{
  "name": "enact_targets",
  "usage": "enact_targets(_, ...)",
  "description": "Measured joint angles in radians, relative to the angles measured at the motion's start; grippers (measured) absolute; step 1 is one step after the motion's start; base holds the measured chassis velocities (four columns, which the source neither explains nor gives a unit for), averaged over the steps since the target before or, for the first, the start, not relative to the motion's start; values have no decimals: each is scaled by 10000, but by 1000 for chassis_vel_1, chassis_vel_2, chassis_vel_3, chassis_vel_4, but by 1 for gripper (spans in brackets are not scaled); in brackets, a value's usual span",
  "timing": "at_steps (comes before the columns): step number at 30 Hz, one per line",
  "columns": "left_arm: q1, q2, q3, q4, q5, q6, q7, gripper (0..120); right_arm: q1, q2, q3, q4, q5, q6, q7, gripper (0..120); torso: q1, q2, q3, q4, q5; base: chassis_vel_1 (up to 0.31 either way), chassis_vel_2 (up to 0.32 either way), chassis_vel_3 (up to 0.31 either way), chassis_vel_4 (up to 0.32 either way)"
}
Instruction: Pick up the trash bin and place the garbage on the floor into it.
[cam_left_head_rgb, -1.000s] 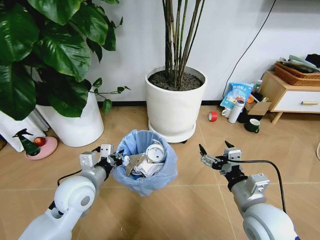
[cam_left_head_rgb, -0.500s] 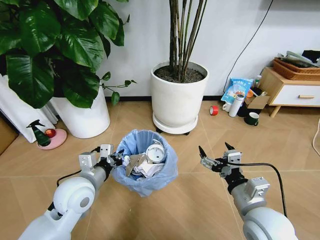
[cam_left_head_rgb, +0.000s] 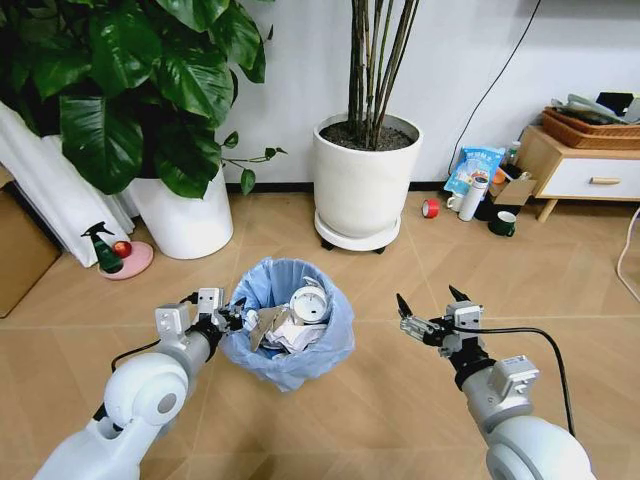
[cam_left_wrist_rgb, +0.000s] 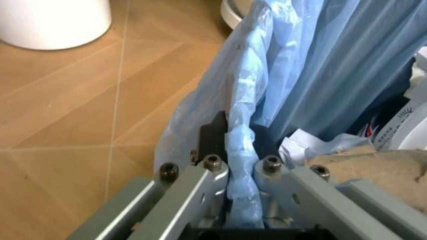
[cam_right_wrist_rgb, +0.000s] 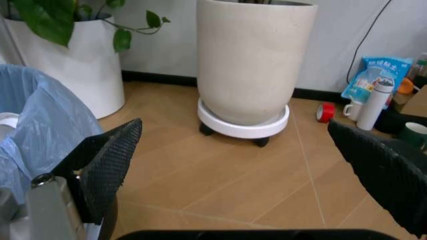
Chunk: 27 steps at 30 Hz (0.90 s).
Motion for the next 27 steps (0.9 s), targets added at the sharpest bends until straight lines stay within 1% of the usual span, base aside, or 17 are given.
enact_targets(6, 9, -25, 0, 9, 3, -1, 4, 0, 15, -74, 0, -22, 0, 0, 0, 100, 1, 0, 0, -1, 0, 217, -94, -220, 85)
enact_targets(8, 13, -28, -2, 10, 5, -2, 5, 0, 40, -107, -1, -46, 0, 0, 0, 100, 0, 0, 0, 0, -6, 234, -94, -235, 89)
enact_targets(10, 16, -11, -24, 10, 4, -4, 5, 0, 52, -107, -19, -69, -2, 1, 0, 100, 1, 0, 1, -1, 5, 218, -93, -221, 86)
enact_targets(13, 26, 4, -46, 10, 1, -6, 12, 0, 55, -93, -37, -73, -13, 2, 0, 100, 0, 0, 0, -3, -4, 213, -105, -219, 95)
enact_targets(20, 38, 3, -63, 10, 1, -7, 18, 0, 31, -41, -71, -83, -113, 9, 0, 100, 0, 0, 0, -1, 2, 236, -87, -223, 99)
enact_targets(23, 31, 1, -60, 10, 0, -7, 24, 0, 6, -38, -65, -82, -123, 11, 0, 100, 0, -1, 1, 0, -6, 257, -87, -245, 87)
enact_targets(24, 19, 2, -60, 9, 0, -7, 26, 0, -10, -54, -41, -79, -124, 13, -1, 100, 0, 0, 0, -1, 1, 240, -80, -251, 101)
enact_targets(25, 19, 2, -59, 10, -2, -7, 28, 0, -11, -65, -20, -79, -124, 15, 0, 100, 0, 0, 0, 0, -3, 251, -98, -251, 100)
enact_targets(27, 19, 4, -54, 10, -7, -7, 32, 0, -9, -80, 6, -79, -123, 17, -1, 100, 1, 0, 0, -1, -1, 251, -106, -247, 100)
